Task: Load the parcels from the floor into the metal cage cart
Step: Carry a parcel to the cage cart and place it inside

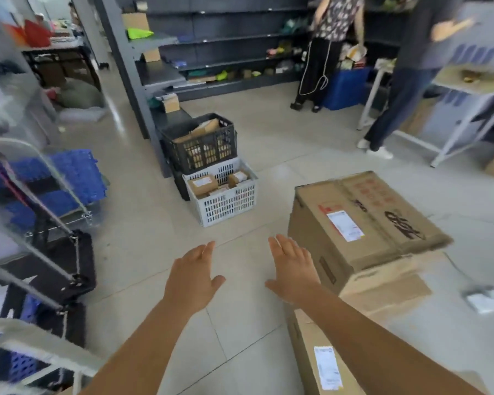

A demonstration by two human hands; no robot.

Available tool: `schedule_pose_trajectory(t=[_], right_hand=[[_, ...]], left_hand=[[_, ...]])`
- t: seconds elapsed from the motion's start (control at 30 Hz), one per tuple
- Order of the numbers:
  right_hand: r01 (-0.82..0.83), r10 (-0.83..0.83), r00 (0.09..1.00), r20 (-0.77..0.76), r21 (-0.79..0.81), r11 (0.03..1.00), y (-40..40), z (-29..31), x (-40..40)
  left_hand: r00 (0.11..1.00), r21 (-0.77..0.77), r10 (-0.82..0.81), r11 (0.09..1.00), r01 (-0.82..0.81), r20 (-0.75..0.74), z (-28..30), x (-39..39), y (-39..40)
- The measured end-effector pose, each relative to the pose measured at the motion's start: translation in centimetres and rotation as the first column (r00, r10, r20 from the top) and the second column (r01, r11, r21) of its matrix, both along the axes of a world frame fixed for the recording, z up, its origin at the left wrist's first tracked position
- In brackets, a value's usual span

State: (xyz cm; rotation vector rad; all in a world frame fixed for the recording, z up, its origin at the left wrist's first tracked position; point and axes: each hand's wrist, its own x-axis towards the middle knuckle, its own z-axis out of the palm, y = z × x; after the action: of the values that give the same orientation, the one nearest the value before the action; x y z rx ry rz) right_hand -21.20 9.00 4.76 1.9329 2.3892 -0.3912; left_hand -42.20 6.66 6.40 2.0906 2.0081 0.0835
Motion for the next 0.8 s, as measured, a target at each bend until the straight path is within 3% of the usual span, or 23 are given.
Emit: schedule_pose_trajectory(t=[0.17, 0.4, 0.8], right_hand=[[0.264, -0.264, 0.964, -0.014, -0.008, 0.965, -0.7, -0.4, 5.6], [0.570, -0.571, 0.820, -0.026, -0.041, 0.820, -2.3, -0.7, 9.3], [0.797, -0.802, 0.593, -0.073, -0.085, 0.597, -1.4, -4.0, 13.0]], left_hand=[[0.983, -0.049, -0.182, 0.982, 0.182, 0.008, -0.5, 4.1, 4.1], [0.932, -0.085, -0.362, 0.928, 0.363, 0.024, -1.2, 6.7, 9.2], [0.835, -0.126, -0.549, 0.826, 0.550, 0.043, -3.1, 12.1, 18.0]])
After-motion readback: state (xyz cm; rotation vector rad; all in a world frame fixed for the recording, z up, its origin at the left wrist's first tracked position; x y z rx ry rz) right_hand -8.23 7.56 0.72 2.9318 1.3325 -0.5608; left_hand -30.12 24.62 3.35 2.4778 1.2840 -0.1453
